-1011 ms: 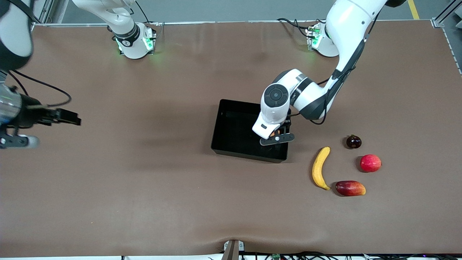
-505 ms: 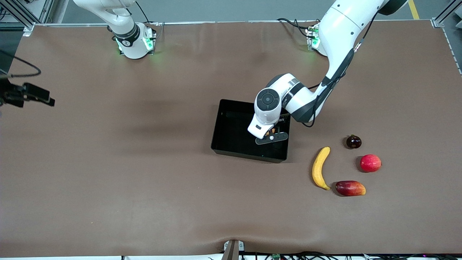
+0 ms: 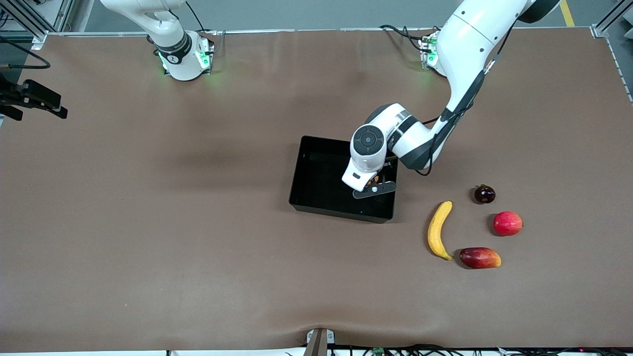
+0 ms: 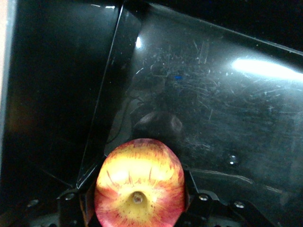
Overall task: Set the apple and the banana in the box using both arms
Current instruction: 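Lower the apple into the box and open the left gripper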
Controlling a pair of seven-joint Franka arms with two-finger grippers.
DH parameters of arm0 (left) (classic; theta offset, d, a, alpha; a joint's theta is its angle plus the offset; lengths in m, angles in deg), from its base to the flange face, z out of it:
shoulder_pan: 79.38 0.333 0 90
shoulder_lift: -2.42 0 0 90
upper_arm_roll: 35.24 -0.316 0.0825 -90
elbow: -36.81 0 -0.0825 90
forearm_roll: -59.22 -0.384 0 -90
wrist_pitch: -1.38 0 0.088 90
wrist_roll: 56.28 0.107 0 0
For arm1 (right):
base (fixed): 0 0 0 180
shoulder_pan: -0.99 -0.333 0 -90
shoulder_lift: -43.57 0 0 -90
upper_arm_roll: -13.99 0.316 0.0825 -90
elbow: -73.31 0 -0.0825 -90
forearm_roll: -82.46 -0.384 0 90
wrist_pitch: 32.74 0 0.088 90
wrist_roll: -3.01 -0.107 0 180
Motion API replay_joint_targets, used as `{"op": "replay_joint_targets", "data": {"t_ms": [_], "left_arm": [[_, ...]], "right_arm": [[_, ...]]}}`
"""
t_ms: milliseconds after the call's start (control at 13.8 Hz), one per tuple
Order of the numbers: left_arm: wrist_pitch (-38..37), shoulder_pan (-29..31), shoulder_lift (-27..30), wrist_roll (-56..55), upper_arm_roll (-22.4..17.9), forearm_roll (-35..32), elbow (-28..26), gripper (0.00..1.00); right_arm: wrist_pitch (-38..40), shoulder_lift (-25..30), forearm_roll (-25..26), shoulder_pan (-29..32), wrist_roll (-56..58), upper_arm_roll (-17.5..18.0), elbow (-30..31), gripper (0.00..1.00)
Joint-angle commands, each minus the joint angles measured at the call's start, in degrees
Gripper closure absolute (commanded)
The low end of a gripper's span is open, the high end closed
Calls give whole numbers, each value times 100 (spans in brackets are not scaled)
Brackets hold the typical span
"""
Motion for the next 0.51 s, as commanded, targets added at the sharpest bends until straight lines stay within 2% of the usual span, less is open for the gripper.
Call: {"op": "replay_joint_targets", "data": {"t_ms": [0,433], "left_arm": [[30,-39,40,-122,3,-133,42,100],[-31,-57,31,-245,3,-133,-125,100]], "right_arm": [[-79,82,98,10,57,65,-10,0],[-360,38,133,53,57,48,-107,0]]}}
